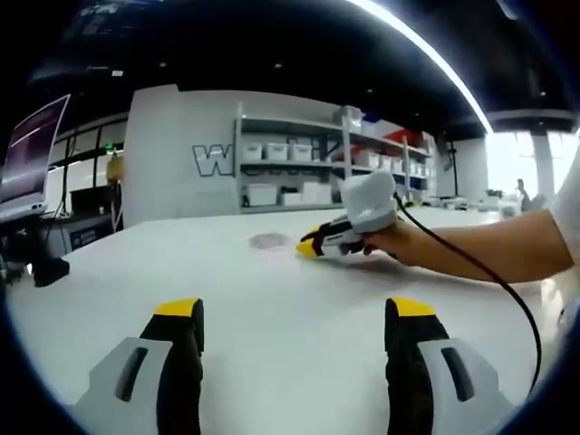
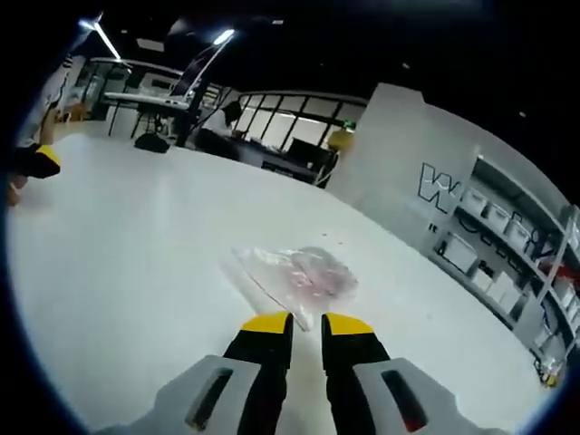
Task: Open the resealable bag by pulling the two sides of the seal apart until the entire bag opening is separated and visibly accessible.
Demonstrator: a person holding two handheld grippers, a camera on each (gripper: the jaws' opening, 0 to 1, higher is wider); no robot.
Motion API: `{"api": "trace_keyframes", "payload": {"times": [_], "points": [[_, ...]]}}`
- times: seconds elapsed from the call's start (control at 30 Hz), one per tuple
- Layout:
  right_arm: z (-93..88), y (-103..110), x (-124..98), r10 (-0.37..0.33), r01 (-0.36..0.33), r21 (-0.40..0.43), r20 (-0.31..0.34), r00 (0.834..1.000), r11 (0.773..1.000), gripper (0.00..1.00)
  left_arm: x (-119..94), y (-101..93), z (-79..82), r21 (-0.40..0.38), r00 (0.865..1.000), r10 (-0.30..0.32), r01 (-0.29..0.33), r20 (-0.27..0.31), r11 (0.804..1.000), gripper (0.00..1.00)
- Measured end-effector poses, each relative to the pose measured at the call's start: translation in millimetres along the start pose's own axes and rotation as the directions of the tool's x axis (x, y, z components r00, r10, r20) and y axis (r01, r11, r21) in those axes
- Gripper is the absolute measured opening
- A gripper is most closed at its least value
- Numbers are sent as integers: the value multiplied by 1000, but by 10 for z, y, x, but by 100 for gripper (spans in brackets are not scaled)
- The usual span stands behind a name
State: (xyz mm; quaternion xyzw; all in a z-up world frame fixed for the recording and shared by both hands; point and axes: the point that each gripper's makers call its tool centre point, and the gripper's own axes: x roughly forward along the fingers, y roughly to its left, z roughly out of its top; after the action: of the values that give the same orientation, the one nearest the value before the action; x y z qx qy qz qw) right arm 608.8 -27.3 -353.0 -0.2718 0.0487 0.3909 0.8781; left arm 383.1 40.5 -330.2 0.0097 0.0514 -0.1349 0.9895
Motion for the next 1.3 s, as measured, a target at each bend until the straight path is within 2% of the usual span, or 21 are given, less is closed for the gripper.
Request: {"api": "trace_keyframes", "payload": {"times": [0.5, 0.67, 0.8, 0.93, 1.17, 1.3], "points": [[30, 38, 86, 1, 1, -112, 14, 1000, 994, 9, 9, 14, -14, 0, 1000, 1, -1, -9, 1000, 81], [57, 53, 99, 13, -10, -122, 28, 1000, 993, 0, 11, 24, -13, -1, 1000, 3, -3, -10, 1000, 81], [89, 78, 96, 23, -19, -114, 38, 999, 993, 0, 17, 26, -8, -1, 1000, 3, -3, -11, 1000, 81], [118, 55, 116, 25, -21, -81, 48, 999, 996, 0, 14, 27, -7, -1, 1000, 3, -3, -11, 1000, 81], [166, -46, 125, 30, -33, 48, 61, 998, 998, 0, 12, 29, -9, -4, 1000, 4, -4, -14, 1000, 80], [264, -113, 156, 31, -42, 127, 83, 996, 991, 0, 9, 31, -12, -3, 1000, 6, -6, -14, 1000, 80]]}}
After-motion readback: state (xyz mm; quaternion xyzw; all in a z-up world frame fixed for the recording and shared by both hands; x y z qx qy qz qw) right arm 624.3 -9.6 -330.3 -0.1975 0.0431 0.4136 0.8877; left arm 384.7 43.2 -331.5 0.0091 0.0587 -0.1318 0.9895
